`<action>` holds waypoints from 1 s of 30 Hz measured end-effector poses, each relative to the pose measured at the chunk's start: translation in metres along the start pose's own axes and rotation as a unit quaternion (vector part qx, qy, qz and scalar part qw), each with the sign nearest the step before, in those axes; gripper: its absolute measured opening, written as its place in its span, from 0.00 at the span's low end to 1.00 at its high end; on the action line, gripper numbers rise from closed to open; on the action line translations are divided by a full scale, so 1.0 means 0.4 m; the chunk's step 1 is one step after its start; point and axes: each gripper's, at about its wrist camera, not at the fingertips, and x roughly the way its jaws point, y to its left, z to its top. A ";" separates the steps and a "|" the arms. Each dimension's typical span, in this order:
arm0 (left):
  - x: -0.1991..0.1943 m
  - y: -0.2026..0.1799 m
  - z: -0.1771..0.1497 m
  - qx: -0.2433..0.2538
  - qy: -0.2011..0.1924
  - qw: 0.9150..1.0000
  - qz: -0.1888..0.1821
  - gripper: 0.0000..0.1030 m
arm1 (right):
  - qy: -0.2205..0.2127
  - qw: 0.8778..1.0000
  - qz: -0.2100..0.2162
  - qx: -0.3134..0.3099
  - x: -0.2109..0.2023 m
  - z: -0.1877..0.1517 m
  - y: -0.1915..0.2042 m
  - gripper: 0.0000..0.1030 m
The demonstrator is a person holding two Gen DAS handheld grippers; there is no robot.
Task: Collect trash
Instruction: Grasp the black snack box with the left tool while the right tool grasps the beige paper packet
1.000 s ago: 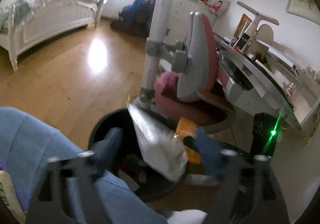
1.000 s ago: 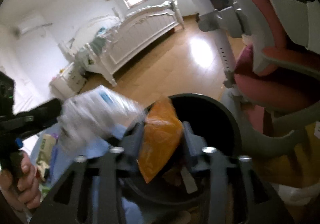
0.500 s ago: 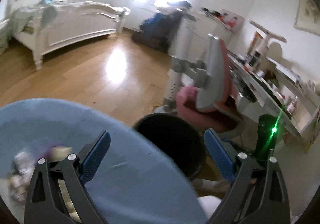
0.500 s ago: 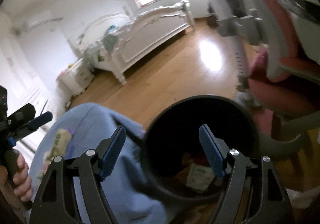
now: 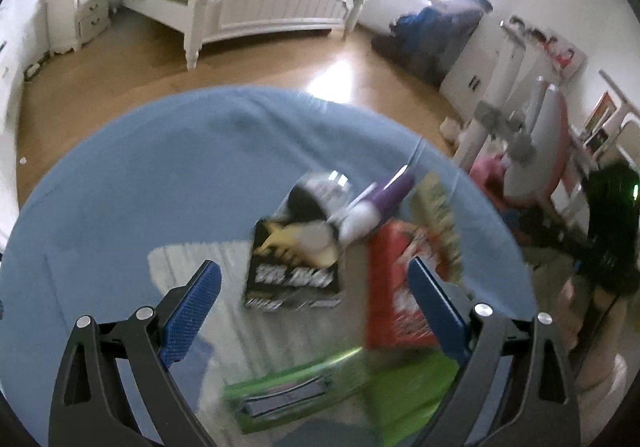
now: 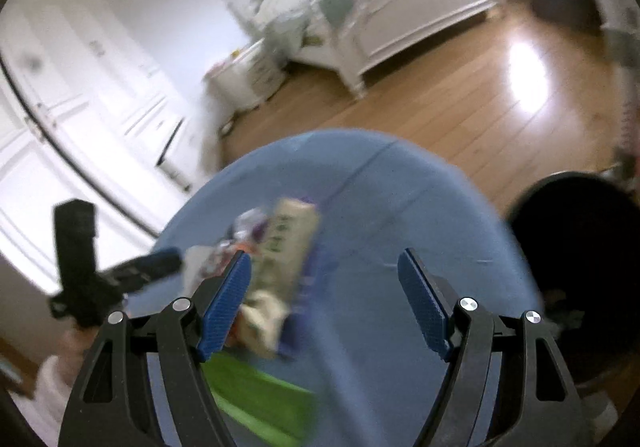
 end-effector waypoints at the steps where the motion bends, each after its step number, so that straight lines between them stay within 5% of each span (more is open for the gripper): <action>1: 0.013 0.008 -0.002 0.003 0.011 1.000 0.001 0.90 | 0.011 1.000 0.003 0.000 0.028 0.008 0.017 0.73; 8: 0.046 0.020 0.001 0.030 0.016 0.999 0.007 0.74 | 0.062 0.998 -0.021 -0.025 0.164 0.050 0.104 0.58; 15: 0.043 0.015 -0.021 0.081 -0.009 0.994 0.073 0.31 | 0.062 0.997 -0.028 -0.036 0.175 0.049 0.121 0.23; 19: 0.024 0.071 -0.024 0.050 -0.013 0.997 0.052 0.09 | 0.043 0.998 -0.017 -0.039 0.138 0.034 0.122 0.14; 24: 0.005 0.055 -0.032 0.055 -0.018 0.998 0.037 0.14 | 0.021 0.998 -0.020 -0.057 0.099 0.023 0.141 0.14; 26: 0.021 0.025 -0.032 0.071 -0.006 0.996 0.051 0.35 | 0.015 0.998 -0.019 -0.065 0.082 0.018 0.152 0.14; 27: 0.028 0.013 -0.034 0.081 -0.003 0.994 0.069 0.57 | 0.012 0.998 -0.015 -0.066 0.075 0.015 0.158 0.14; 30: 0.058 -0.029 -0.045 0.121 0.007 0.986 0.113 0.74 | 0.004 0.997 -0.010 -0.073 0.043 0.004 0.161 0.14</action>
